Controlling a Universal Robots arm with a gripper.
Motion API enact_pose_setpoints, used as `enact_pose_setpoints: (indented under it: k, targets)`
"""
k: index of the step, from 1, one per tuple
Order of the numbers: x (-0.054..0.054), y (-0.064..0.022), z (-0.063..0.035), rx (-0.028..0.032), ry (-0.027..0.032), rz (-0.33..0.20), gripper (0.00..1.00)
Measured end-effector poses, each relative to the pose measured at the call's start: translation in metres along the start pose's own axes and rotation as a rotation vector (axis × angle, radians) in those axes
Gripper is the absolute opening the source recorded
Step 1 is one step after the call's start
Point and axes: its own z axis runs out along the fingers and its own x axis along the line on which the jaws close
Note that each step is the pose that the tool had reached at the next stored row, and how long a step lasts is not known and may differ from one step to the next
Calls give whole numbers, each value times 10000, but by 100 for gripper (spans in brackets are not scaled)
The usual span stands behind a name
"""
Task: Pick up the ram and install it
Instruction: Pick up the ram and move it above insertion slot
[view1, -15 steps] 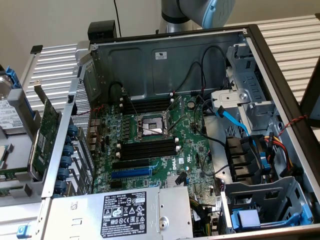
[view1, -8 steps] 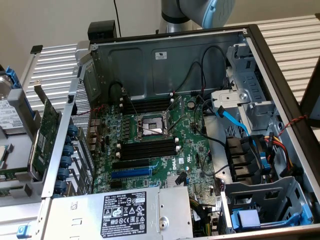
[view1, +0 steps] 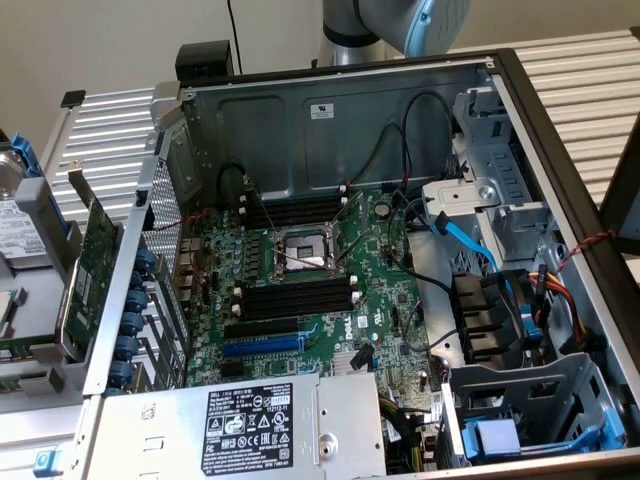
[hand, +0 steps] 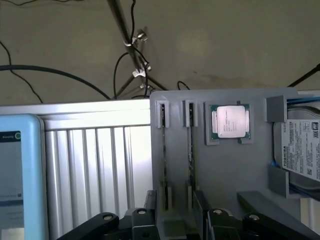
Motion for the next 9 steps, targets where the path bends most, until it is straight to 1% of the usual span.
enact_pose_setpoints:
  k: [3, 9]
  targets:
    - [2, 0, 55, 0, -3, -7, 42]
    - [14, 1, 163, -6, -33, -152, 42]
